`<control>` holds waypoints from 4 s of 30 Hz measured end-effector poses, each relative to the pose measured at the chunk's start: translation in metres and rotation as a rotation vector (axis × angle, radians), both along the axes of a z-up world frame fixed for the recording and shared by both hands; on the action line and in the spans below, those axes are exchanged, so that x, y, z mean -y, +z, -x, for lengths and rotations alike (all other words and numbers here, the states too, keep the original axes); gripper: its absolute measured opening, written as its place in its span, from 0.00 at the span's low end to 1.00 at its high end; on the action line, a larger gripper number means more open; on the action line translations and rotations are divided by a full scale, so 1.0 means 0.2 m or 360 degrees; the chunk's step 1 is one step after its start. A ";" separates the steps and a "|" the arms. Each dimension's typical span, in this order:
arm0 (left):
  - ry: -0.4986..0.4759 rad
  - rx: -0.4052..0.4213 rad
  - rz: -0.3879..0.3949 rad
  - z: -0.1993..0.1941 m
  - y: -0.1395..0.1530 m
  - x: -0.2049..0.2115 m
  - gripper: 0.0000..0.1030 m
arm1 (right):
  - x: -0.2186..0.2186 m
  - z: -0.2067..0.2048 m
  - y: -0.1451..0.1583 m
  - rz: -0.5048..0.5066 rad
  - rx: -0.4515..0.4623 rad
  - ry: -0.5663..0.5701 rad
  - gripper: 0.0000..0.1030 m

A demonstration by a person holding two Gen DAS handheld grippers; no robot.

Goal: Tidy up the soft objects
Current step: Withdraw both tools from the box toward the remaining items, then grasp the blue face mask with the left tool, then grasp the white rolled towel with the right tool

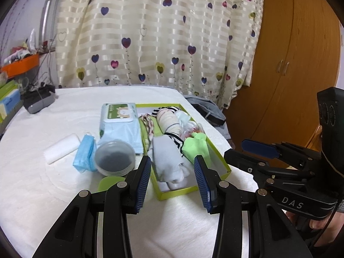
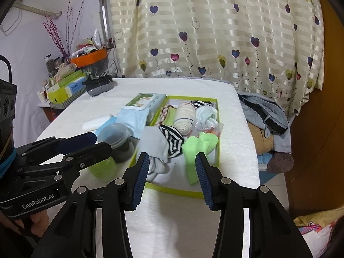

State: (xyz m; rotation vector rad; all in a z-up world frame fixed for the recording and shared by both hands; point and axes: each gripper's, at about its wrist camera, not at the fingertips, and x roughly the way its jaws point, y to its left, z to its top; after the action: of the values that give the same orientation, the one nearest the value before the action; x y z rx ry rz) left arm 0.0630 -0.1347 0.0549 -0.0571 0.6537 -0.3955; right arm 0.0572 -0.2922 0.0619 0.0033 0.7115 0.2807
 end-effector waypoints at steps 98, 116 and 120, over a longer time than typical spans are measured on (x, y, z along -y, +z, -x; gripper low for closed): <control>0.0324 -0.0381 0.0023 -0.58 -0.45 -0.60 0.14 | -0.54 -0.28 -0.10 -0.0049 -0.0076 0.0346 0.45; 0.0600 -0.0242 0.0123 -0.28 -0.29 -1.13 0.14 | -1.33 -0.60 -0.22 0.0797 -0.0067 0.1145 0.45; 0.0645 -0.0249 0.0143 -0.28 -0.31 -1.21 0.14 | -1.49 -0.63 -0.34 0.1006 -0.0113 0.1425 0.45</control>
State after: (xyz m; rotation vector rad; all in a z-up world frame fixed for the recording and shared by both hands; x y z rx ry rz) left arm 0.1188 0.1072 -0.0070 -0.3033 0.7585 -0.0286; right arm 0.1822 0.0061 -0.0068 -0.9288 0.8154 0.8997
